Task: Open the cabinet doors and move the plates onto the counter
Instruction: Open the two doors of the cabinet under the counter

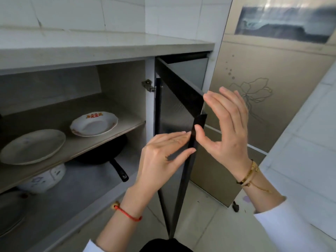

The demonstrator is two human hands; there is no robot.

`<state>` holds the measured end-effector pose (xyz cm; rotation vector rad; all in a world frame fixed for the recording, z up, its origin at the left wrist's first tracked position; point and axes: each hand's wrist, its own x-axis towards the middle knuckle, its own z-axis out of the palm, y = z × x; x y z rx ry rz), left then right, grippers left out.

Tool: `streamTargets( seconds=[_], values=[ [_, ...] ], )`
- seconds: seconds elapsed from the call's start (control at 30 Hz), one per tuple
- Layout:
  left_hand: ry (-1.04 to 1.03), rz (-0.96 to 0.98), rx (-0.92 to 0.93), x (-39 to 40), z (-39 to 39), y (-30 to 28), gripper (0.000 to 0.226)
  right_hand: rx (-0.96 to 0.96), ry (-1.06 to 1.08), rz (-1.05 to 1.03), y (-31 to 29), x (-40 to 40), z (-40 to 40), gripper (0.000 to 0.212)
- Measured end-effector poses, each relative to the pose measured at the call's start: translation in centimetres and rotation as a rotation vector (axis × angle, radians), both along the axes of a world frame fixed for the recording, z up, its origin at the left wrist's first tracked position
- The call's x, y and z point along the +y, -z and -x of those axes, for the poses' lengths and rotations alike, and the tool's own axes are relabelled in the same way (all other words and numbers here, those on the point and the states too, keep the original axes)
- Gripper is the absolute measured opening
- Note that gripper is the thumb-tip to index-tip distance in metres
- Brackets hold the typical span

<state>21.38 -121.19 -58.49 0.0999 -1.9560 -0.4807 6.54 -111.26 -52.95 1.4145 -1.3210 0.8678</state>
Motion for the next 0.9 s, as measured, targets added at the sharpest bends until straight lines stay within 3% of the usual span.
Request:
streamTargets(
  seconds=[0.37,0.9],
  values=[
    [0.138,0.019,-0.211,2.7,7.5,1.6,0.059,-0.175,0.152,-0.079,0.5,4.2,5.9,0.052],
    [0.118,0.044,-0.547,3.5,17.6,1.1,0.073,-0.267,0.387,-0.174,-0.3,5.5,15.0,0.05]
  ],
)
